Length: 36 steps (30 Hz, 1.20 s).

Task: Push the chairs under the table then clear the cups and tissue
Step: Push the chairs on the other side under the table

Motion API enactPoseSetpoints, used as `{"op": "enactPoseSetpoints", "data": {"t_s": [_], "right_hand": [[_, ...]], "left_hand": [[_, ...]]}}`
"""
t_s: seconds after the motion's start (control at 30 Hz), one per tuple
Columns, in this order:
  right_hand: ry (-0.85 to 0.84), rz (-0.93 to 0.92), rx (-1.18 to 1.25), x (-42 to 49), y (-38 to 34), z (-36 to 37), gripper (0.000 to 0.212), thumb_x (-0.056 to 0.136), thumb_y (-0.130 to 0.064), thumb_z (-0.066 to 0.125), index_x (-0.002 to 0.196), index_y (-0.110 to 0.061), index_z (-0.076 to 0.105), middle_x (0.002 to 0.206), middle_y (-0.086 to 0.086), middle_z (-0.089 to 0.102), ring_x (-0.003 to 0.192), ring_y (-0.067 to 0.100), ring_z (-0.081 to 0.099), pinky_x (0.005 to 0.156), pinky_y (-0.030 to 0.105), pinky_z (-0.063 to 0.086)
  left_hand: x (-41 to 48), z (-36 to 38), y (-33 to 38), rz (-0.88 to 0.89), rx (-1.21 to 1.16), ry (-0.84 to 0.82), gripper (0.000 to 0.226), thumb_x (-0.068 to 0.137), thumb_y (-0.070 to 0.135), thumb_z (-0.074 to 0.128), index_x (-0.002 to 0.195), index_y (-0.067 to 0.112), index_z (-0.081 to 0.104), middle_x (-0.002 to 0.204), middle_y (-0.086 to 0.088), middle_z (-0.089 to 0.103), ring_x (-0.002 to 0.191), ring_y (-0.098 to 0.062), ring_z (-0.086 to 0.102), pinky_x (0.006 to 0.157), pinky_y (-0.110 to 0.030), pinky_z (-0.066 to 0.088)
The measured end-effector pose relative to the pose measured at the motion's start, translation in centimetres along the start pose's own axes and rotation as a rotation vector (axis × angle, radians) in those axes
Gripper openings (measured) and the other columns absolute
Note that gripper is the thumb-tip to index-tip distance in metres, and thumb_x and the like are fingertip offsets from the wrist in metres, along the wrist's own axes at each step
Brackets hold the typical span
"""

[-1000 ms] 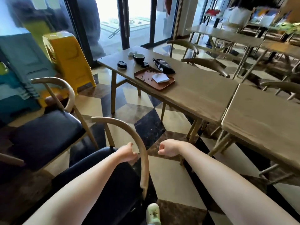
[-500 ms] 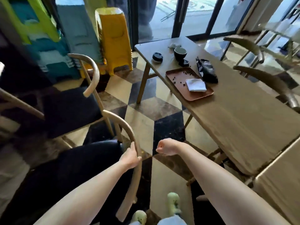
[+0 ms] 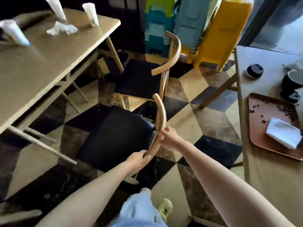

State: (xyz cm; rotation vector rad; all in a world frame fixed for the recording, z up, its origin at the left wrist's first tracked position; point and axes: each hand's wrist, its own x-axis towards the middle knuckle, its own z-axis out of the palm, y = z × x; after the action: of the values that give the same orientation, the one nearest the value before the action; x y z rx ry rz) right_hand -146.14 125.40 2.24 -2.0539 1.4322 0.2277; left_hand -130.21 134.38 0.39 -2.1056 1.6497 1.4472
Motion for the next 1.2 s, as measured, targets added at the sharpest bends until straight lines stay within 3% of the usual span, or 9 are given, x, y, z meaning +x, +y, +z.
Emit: {"op": "enactPoseSetpoints", "data": {"t_s": [0.13,0.3,0.4,0.6,0.7,0.8,0.97,1.1,1.2], "right_hand": [[0.061,-0.179,-0.308,1.8,1.6,0.3,0.050,0.088,-0.027,0.058,0.136,-0.029,0.044,0.138,0.009,0.038,0.131,0.030,0.027,0.111,0.037,0.028],[0.106,-0.349,-0.434,3.6,3.1,-0.2,0.051,0.085,-0.035,0.064,0.134,-0.031,0.049,0.147,0.003,0.034,0.143,0.025,0.018,0.119,0.038,0.011],[0.018,-0.460,-0.507,5.1,3.1,-1.1,0.053,0.082,-0.038,0.067,0.132,-0.026,0.052,0.145,0.000,0.041,0.141,0.021,0.024,0.119,0.034,0.014],[-0.129,-0.554,-0.620,7.9,3.3,-1.9,0.057,0.081,-0.048,0.065,0.132,-0.028,0.051,0.138,-0.002,0.050,0.135,0.020,0.034,0.117,0.036,0.017],[-0.194,-0.616,-0.682,9.2,3.5,-2.4,0.056,0.083,-0.047,0.063,0.134,-0.029,0.049,0.137,-0.001,0.050,0.134,0.021,0.035,0.118,0.039,0.014],[-0.238,-0.704,-0.751,10.5,3.9,-3.1,0.053,0.083,-0.041,0.065,0.133,-0.031,0.049,0.136,-0.004,0.052,0.132,0.019,0.039,0.116,0.038,0.017],[-0.208,-0.812,-0.816,12.5,4.3,-4.5,0.049,0.084,-0.032,0.065,0.131,-0.027,0.050,0.131,-0.004,0.054,0.129,0.018,0.043,0.114,0.033,0.021],[-0.192,-0.894,-0.827,13.3,4.6,-4.3,0.044,0.083,-0.038,0.065,0.123,-0.023,0.054,0.124,-0.003,0.057,0.124,0.019,0.046,0.112,0.031,0.023],[-0.172,-1.013,-0.806,14.2,4.8,-4.4,0.044,0.083,-0.040,0.064,0.121,-0.019,0.055,0.120,0.000,0.060,0.119,0.022,0.048,0.109,0.032,0.029]], "left_hand": [[-0.2,1.0,-0.5,-0.059,-0.160,0.024,0.055,0.097,0.050,0.038,0.141,0.017,0.042,0.136,-0.007,0.055,0.125,-0.023,0.052,0.100,-0.032,0.042],[0.4,1.4,-1.5,-0.091,-0.301,-0.006,0.057,0.093,0.055,0.043,0.139,0.021,0.045,0.130,-0.003,0.058,0.119,-0.020,0.053,0.096,-0.033,0.046],[0.7,1.1,-1.8,-0.123,-0.345,-0.049,0.062,0.088,0.060,0.046,0.139,0.023,0.045,0.128,0.000,0.058,0.114,-0.017,0.055,0.091,-0.030,0.048],[1.6,0.2,-1.9,-0.139,-0.286,-0.090,0.059,0.090,0.053,0.050,0.138,0.018,0.049,0.136,-0.002,0.057,0.127,-0.018,0.051,0.105,-0.029,0.040],[0.9,0.7,-1.2,-0.181,-0.441,-0.040,0.061,0.088,0.053,0.055,0.137,0.018,0.049,0.136,0.000,0.056,0.122,-0.013,0.052,0.103,-0.028,0.042],[0.6,1.3,-0.4,-0.223,-0.369,0.025,0.064,0.082,0.060,0.058,0.132,0.020,0.053,0.129,0.002,0.059,0.117,-0.014,0.055,0.098,-0.028,0.046],[0.8,1.9,0.7,-0.314,-0.269,0.164,0.057,0.074,0.050,0.067,0.124,0.024,0.056,0.122,0.001,0.062,0.108,-0.019,0.061,0.092,-0.035,0.052],[1.0,1.8,1.1,-0.359,-0.212,0.167,0.051,0.074,0.048,0.066,0.119,0.025,0.057,0.113,0.001,0.064,0.098,-0.020,0.065,0.080,-0.032,0.053],[1.0,1.5,0.7,-0.380,-0.196,0.176,0.048,0.075,0.048,0.065,0.117,0.025,0.058,0.114,0.000,0.063,0.101,-0.021,0.062,0.080,-0.033,0.050]]}}
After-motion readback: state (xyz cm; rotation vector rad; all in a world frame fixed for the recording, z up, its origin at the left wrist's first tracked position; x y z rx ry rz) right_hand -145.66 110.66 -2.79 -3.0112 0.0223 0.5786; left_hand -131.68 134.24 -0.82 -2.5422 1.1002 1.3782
